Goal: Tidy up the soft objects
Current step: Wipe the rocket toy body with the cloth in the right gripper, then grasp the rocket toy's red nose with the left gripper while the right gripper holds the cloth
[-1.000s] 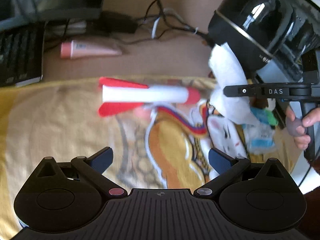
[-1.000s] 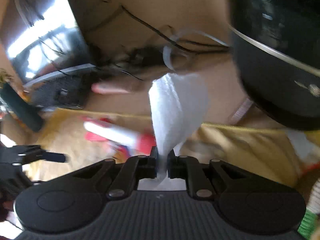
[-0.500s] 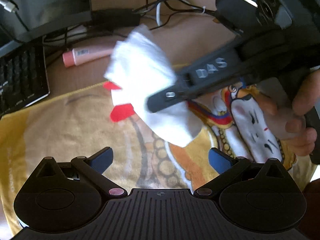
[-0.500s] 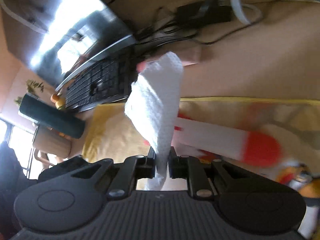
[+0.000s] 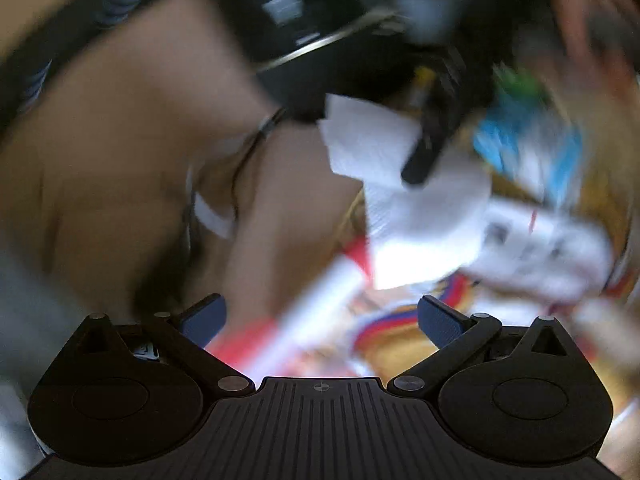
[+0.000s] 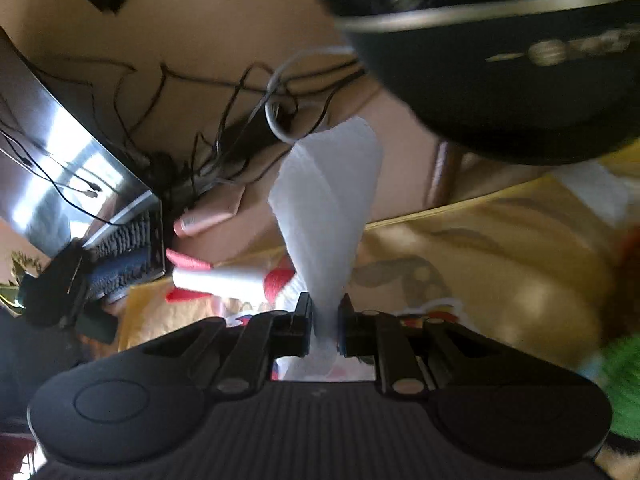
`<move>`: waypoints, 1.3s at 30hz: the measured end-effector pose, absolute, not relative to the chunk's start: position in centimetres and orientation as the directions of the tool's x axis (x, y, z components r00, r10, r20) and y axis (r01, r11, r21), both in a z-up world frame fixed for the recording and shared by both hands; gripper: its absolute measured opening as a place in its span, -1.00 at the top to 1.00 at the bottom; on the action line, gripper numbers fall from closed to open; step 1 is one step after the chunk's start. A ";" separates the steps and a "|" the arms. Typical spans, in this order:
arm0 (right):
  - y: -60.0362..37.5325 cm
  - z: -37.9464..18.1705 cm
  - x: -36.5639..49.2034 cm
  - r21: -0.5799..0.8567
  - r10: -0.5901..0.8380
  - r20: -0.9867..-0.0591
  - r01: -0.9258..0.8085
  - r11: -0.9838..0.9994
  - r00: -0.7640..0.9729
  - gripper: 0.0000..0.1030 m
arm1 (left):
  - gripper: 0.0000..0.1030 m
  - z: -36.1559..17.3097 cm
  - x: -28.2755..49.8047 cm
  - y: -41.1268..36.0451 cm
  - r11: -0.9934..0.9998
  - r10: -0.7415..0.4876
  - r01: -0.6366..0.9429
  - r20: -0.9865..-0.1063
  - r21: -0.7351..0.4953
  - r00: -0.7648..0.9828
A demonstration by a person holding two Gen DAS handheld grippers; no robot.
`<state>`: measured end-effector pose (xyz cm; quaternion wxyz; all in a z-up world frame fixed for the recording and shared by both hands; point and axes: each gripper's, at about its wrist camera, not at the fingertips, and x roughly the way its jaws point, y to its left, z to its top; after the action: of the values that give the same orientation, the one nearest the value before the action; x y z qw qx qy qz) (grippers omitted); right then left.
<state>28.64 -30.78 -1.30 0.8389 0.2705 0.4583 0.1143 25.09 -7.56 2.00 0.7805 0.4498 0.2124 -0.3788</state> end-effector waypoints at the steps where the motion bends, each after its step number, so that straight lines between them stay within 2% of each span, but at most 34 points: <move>1: -31.0 -1.1 27.9 0.558 0.434 -0.699 0.054 0.828 0.568 0.69 | -1.00 1.5 25.1 -8.2 0.209 -0.401 0.774 -0.670 0.597 0.625; 3: -31.4 -0.7 26.6 0.558 0.423 -0.685 0.055 0.828 0.593 0.62 | -1.00 0.7 26.0 -8.9 0.067 -0.387 0.803 -0.726 0.593 0.568; 6: -32.1 -0.5 24.8 0.568 0.413 -0.670 0.068 0.821 0.617 0.58 | -0.93 0.9 29.0 -10.1 0.073 -0.325 0.913 -0.856 0.401 0.402; 8: -32.3 -0.6 23.9 0.572 0.403 -0.667 0.085 0.816 0.627 0.58 | -0.54 0.8 30.8 -11.0 0.098 -0.289 0.941 -0.895 0.325 0.339; 9: -32.4 -0.7 23.5 0.573 0.397 -0.667 0.093 0.814 0.630 0.58 | -0.11 0.5 31.5 -11.6 0.098 -0.263 0.943 -0.906 0.317 0.332; 10: -32.5 -0.8 23.2 0.573 0.393 -0.668 0.100 0.813 0.632 0.56 | 0.00 0.1 32.3 -11.9 0.108 -0.243 0.947 -0.916 0.302 0.320; 12: -32.6 -1.2 22.7 0.579 0.391 -0.668 0.113 0.807 0.633 0.48 | 0.01 0.0 33.8 -12.6 0.131 -0.237 0.958 -0.930 0.255 0.280; 16: -32.7 -1.9 22.2 0.583 0.387 -0.678 0.138 0.800 0.625 0.48 | 0.06 0.1 34.7 -13.3 0.100 -0.221 0.974 -0.950 0.202 0.220; 18: -32.6 -1.7 22.3 0.576 0.381 -0.682 0.136 0.806 0.625 0.48 | 0.31 0.7 34.3 -13.0 0.141 -0.247 0.971 -0.943 0.194 0.224; 19: -32.5 -1.6 22.3 0.571 0.378 -0.683 0.134 0.810 0.625 0.48 | 0.31 1.3 34.3 -12.8 0.186 -0.268 0.967 -0.937 0.177 0.223; 22: -32.4 -0.7 22.6 0.561 0.377 -0.674 0.108 0.821 0.636 0.48 | 0.31 4.8 34.3 -10.2 0.438 -0.440 0.899 -0.865 0.027 0.241; 24: -32.1 -0.2 23.4 0.561 0.388 -0.669 0.087 0.823 0.634 0.48 | 0.32 6.9 33.4 -7.6 0.578 -0.557 0.810 -0.774 -0.101 0.302; 27: -30.6 0.4 25.0 0.550 0.418 -0.665 0.026 0.835 0.619 0.48 | 0.31 8.6 29.2 -3.5 0.658 -0.689 0.718 -0.567 -0.228 0.452; 29: -28.8 0.8 26.1 0.541 0.450 -0.660 -0.034 0.840 0.602 0.48 | 0.30 7.8 25.8 -1.2 0.696 -0.702 0.668 -0.449 -0.263 0.553; 34: -23.8 1.4 27.6 0.508 0.512 -0.676 -0.168 0.845 0.529 0.48 | 0.26 2.8 20.1 1.3 0.775 -0.632 0.549 -0.402 -0.313 0.663; 38: -20.4 2.7 27.0 0.500 0.589 -0.660 -0.312 0.808 0.467 0.48 | 0.21 2.4 17.1 2.3 0.788 -0.615 0.553 -0.377 -0.271 0.692; 39: -19.7 3.0 26.7 0.500 0.609 -0.654 -0.348 0.793 0.449 0.48 | 0.13 2.6 16.3 2.6 0.789 -0.614 0.557 -0.375 -0.261 0.694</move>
<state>26.74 -19.69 3.04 0.8381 0.1482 0.4405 0.2856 16.35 2.57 2.59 0.9182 -0.0633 0.2261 -0.3189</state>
